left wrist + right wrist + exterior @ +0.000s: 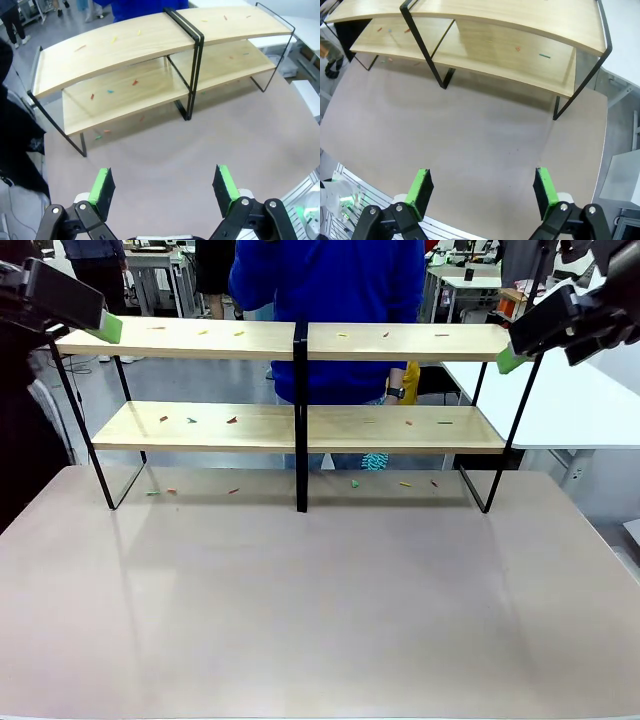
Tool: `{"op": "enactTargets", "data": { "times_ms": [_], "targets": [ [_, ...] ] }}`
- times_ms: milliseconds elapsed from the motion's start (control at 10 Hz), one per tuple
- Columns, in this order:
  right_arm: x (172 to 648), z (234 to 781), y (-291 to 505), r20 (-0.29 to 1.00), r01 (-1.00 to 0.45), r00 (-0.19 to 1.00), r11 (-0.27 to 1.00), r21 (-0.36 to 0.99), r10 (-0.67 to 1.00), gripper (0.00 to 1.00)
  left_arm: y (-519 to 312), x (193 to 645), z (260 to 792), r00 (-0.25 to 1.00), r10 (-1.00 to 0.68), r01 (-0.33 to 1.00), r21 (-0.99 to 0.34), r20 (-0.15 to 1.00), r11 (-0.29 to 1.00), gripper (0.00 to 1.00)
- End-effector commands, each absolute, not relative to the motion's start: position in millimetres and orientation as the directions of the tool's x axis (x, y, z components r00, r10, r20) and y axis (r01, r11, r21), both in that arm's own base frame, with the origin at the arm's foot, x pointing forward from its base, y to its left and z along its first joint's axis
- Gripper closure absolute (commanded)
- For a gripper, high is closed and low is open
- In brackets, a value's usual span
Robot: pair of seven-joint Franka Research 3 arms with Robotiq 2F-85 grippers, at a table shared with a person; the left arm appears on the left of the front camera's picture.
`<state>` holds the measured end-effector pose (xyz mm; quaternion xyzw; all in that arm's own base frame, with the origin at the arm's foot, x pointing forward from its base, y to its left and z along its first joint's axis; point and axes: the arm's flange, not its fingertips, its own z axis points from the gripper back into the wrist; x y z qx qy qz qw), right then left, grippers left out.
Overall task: Clean the shelves.
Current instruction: Pick up the Duster when the human hands it over.
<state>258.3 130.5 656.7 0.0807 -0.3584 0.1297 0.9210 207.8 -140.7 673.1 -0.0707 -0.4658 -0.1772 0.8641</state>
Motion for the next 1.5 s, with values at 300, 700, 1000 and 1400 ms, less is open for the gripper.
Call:
{"op": "enactTargets", "data": {
  "times_ms": [300,700,1000,1400],
  "targets": [
    [243,667,133,0.763,-0.392,0.617,0.916,0.087,0.192,0.0,-141,206,674,0.5,-0.238,0.373,0.041,0.833,0.927,0.0],
    [224,677,137,0.81,-0.413,0.554,0.908,0.067,0.192,0.0,-141,206,674,0.5,-0.238,0.373,0.041,0.833,0.927,0.0],
    [228,677,136,0.809,-0.413,0.559,0.907,0.085,0.179,0.0,-141,206,674,0.5,-0.238,0.373,0.041,0.833,0.927,0.0],
    [238,681,134,0.803,-0.402,0.586,0.899,0.171,0.109,0.0,-141,206,674,0.5,-0.238,0.373,0.041,0.833,0.927,0.0]
  ]
}}
